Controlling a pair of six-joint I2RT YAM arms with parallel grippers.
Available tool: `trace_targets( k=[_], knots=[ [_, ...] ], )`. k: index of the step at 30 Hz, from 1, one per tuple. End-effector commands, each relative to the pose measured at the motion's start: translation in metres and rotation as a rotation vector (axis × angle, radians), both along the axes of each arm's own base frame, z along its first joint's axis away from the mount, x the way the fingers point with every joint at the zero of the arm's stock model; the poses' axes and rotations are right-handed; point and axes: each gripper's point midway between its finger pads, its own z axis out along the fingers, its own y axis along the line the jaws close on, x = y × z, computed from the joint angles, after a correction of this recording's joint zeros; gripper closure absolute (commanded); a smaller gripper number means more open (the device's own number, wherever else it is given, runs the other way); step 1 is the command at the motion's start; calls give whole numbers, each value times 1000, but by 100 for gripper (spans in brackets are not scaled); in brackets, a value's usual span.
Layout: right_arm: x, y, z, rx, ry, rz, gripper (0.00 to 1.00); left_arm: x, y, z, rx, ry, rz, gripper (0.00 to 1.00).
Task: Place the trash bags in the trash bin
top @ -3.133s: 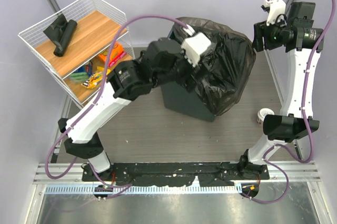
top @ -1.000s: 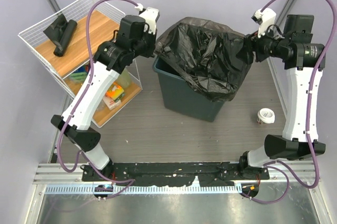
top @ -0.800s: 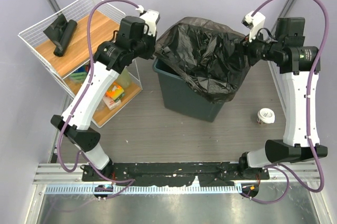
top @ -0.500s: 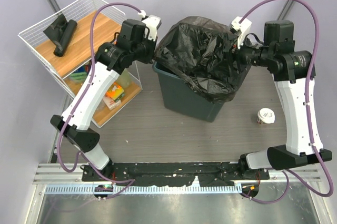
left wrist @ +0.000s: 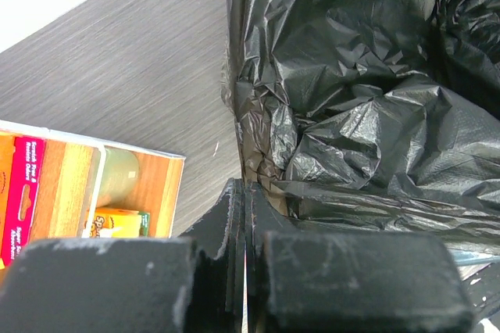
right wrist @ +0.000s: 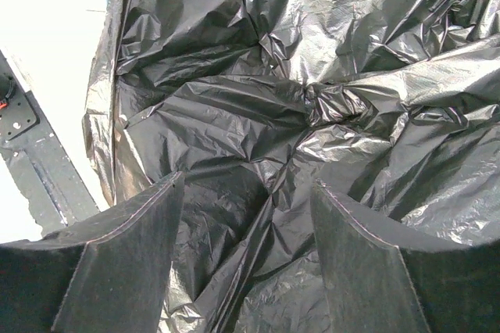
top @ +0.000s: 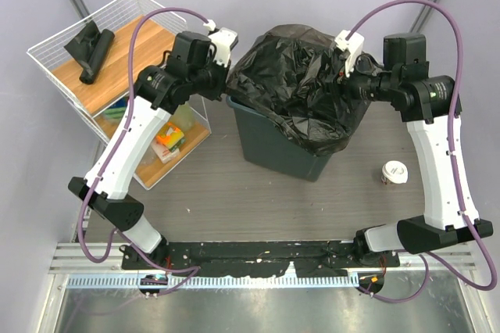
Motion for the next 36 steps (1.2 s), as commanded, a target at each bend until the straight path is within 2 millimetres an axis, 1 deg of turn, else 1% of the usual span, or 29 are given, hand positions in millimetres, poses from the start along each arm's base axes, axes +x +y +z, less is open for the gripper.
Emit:
trace_targets(
  k=[1,6,16,21,26,31,32,36],
  knots=[
    [-7,-1,9,-15,-52,13,30,-14,5,10,-4,-14,-53,100],
    [-4,-1,4,-35,-47,7,29,-19,8,8,37,-22,-95,100],
    [-2,-2,-2,-53,-37,4,28,-23,12,1,98,-55,-160,100],
    [1,-3,-8,-65,-28,-4,27,-20,14,0,122,-99,-178,100],
    [4,-6,-9,-80,-35,-23,27,-14,15,-3,138,-134,-173,100],
    [16,-11,-4,-88,-63,-78,27,-3,12,-7,147,-165,-165,100],
    [18,-11,-3,-83,-62,-90,27,2,16,-9,161,-178,-138,100],
    [36,-13,4,-67,-92,-153,27,7,13,-14,156,-208,-142,100]
  ],
)
